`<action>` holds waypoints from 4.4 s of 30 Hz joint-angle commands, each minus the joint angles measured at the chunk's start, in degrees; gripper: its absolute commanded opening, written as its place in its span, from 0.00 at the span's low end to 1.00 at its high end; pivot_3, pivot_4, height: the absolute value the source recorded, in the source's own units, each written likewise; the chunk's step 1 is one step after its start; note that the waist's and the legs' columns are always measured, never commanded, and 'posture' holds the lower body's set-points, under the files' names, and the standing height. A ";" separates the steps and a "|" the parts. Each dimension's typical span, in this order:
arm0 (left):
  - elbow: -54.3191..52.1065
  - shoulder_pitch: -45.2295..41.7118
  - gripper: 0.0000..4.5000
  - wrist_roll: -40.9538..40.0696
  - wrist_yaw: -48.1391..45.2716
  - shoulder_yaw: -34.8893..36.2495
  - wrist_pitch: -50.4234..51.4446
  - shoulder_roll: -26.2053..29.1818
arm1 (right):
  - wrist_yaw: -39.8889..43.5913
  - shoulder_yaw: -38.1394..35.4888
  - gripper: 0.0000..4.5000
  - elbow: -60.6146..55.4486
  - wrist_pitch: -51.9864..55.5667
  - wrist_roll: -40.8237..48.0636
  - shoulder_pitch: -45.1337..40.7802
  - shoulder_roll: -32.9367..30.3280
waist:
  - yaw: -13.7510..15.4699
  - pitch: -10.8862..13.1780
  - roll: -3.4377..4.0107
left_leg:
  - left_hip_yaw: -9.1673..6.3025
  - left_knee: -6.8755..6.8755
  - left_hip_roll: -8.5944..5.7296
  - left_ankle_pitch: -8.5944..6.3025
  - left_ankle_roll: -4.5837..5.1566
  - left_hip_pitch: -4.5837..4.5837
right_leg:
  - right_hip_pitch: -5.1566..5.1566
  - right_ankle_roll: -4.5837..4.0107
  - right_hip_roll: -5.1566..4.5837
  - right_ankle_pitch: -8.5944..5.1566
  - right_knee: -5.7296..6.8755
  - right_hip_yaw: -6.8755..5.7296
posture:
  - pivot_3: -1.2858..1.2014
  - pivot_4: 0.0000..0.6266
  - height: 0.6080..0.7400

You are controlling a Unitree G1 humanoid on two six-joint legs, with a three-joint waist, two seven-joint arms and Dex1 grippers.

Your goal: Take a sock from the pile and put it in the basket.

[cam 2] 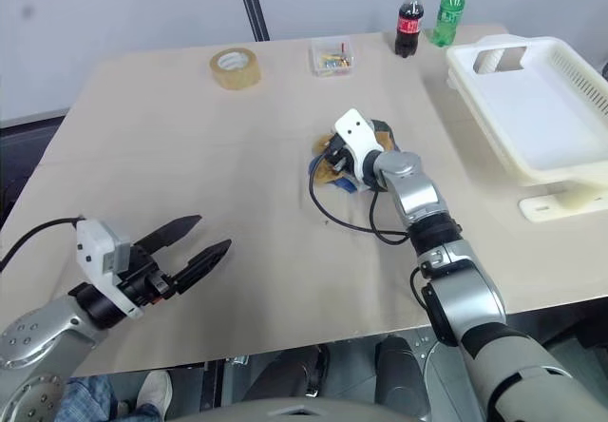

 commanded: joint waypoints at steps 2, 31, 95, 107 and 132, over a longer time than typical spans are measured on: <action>-0.35 0.15 0.85 0.79 -0.10 -0.07 -1.59 -0.35 | -0.28 -1.03 0.01 -2.83 0.26 0.98 -1.23 0.46 | 0.00 0.00 0.00 | 0.00 0.00 0.00 0.00 0.00 0.00 | 0.00 0.00 0.00 0.00 0.00 0.00 | 0.52 0.24 1.00; 0.96 0.61 0.85 2.70 -0.53 -1.89 -3.10 -1.39 | 0.78 -3.14 0.56 -10.55 9.74 6.88 -0.21 -0.01 | -0.01 0.02 0.04 | 0.05 -0.09 0.07 0.00 0.00 0.00 | -0.05 0.00 0.01 0.00 -0.03 0.04 | 0.52 0.24 1.00; 1.07 2.40 0.85 2.22 -1.91 -0.91 -2.71 -0.86 | 29.53 11.74 0.98 -37.32 -0.22 11.65 20.60 -14.95 | 1.62 0.01 0.00 | 0.21 -0.21 0.34 -0.05 -0.06 0.07 | -0.03 -0.13 0.25 0.10 -0.23 0.10 | 0.52 0.24 1.00; 2.49 0.25 0.85 2.31 -2.67 -2.36 -2.07 -0.30 | 29.79 7.75 0.98 -31.36 -3.35 5.77 24.47 -28.90 | 1.63 0.02 -0.02 | 0.29 -0.21 0.38 -0.05 -0.05 0.09 | 0.00 -0.13 0.23 0.10 -0.24 0.11 | 0.52 0.24 1.00; 3.56 -1.52 0.85 2.53 -3.99 -2.49 -1.78 0.15 | 26.36 7.09 0.98 -34.85 1.84 6.54 13.40 -23.89 | 1.37 0.01 -0.06 | 0.45 -0.22 0.58 -0.06 -0.08 0.16 | -0.01 -0.22 0.40 0.16 -0.23 0.24 | 0.52 0.24 1.00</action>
